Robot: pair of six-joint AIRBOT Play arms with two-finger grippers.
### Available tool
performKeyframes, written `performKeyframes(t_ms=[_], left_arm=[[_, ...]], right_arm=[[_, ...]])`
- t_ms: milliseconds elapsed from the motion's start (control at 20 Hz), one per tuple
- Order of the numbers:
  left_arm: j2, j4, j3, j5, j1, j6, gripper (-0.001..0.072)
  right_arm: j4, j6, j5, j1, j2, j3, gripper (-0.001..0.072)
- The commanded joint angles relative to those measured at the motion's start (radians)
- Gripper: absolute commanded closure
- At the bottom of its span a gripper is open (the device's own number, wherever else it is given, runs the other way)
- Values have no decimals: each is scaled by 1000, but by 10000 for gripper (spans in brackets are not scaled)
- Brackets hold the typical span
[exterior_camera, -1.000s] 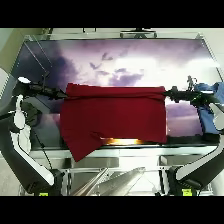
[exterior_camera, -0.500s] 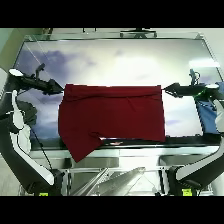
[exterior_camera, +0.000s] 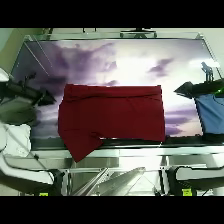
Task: Fold the shirts.
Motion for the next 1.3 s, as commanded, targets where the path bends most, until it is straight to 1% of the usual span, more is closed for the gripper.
performKeyframes(t_ms=[0, 50, 100, 150, 200, 250, 300, 400, 500, 550, 600, 650, 750, 850, 1000, 1050, 1100, 1150, 1250], left_arm=[[354, 43, -505, 131, 72, 14, 461], [452, 52, -632, 195, 92, -14, 460], [552, 54, -760, 257, 114, -24, 459], [631, 54, -864, 299, 137, -24, 459], [691, 54, -951, 322, 158, -24, 458], [729, 53, -1014, 329, 176, -25, 413], [758, 42, -1060, 343, 192, -51, 413], [790, 42, -1107, 349, 208, -54, 412], [789, 44, -1103, 361, 212, -53, 412], [789, 44, -1095, 369, 212, -52, 374], [784, 48, -1081, 384, 212, -52, 79], [769, 54, -1064, 398, 212, -53, 4], [703, 83, -1027, 394, 209, -53, 4], [620, 74, -1016, 402, 183, -39, 5], [494, -57, -1035, 475, 92, 73, 6], [456, -80, -1029, 486, 60, 93, 6], [421, -99, -1013, 490, 28, 117, 23], [394, -117, -991, 491, 4, 135, 114], [362, -103, -938, 488, -29, 139, 379]], right_arm=[[-71, 37, 34, -49, 155, -171, 349], [-71, 38, 13, -69, 194, -224, 348], [-71, 42, -7, -87, 227, -278, 328], [-75, 43, -24, -104, 248, -324, 197], [-74, 61, -33, -122, 257, -367, 106], [-74, 66, -34, -130, 255, -399, 106], [-74, 64, -38, -130, 249, -429, 106], [-63, 56, -58, -128, 237, -476, 110], [-18, 37, -76, -128, 224, -501, 110], [-17, 33, -75, -128, 218, -502, 110], [-16, 33, -76, -128, 215, -502, 110], [-14, 33, -76, -128, 214, -502, 110], [2, 32, -77, -128, 213, -502, 110], [10, 28, -79, -128, 213, -502, 111], [9, 29, -77, -128, 213, -502, 111], [9, 29, -75, -128, 213, -502, 111], [9, 28, -75, -128, 213, -502, 111], [8, 29, -75, -128, 213, -502, 112], [8, 29, -69, -128, 213, -502, 112]])
